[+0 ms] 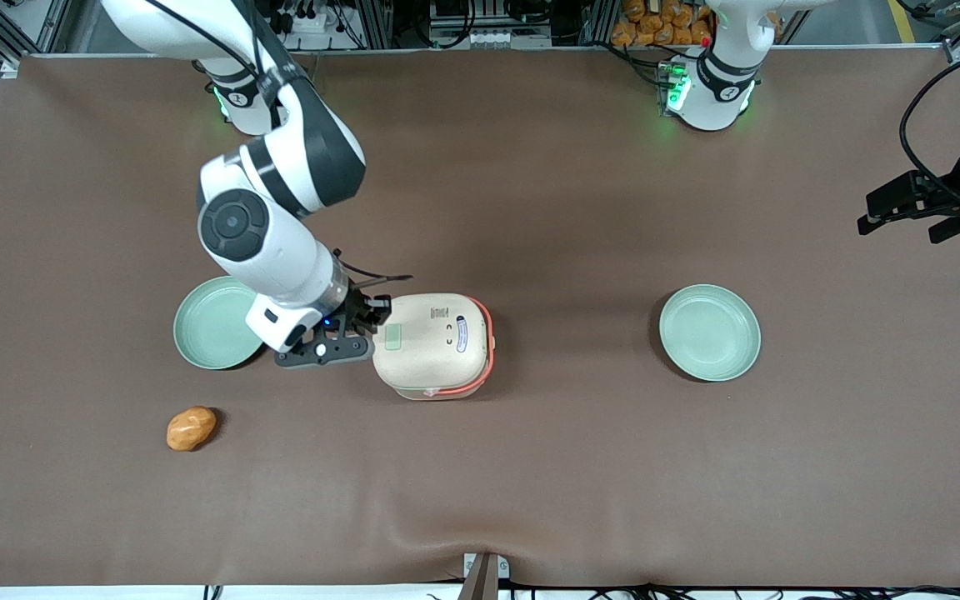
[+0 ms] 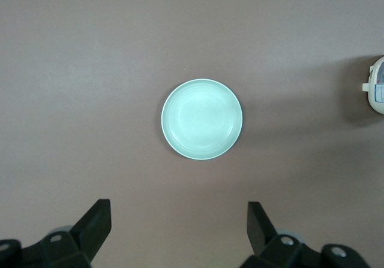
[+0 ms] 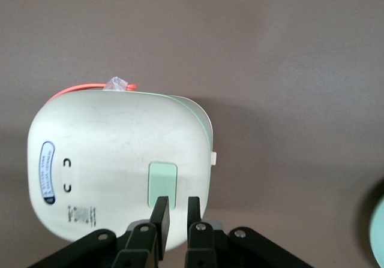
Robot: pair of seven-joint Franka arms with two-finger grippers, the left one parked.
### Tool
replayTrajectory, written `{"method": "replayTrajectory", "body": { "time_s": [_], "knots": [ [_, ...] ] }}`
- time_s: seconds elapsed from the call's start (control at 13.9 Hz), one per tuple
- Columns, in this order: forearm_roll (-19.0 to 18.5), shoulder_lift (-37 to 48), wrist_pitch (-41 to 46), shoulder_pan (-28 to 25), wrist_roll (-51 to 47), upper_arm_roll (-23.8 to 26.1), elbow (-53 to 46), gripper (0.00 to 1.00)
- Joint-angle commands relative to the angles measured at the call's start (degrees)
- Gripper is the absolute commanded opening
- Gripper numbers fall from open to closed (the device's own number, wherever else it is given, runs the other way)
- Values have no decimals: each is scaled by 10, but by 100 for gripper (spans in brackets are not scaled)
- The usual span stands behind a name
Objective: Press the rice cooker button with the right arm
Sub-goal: 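Press down on the green lid button with the closed right gripper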
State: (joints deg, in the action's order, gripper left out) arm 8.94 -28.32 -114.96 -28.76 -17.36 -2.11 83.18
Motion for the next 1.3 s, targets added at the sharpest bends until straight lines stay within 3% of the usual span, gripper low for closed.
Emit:
{"method": "replayTrajectory", "body": {
  "time_s": [0.0, 1.23],
  "knots": [
    [8, -22, -8, -11, -4, -7, -14, 19],
    [8, -56, -38, -31, 4, -7, -14, 16]
  ]
}}
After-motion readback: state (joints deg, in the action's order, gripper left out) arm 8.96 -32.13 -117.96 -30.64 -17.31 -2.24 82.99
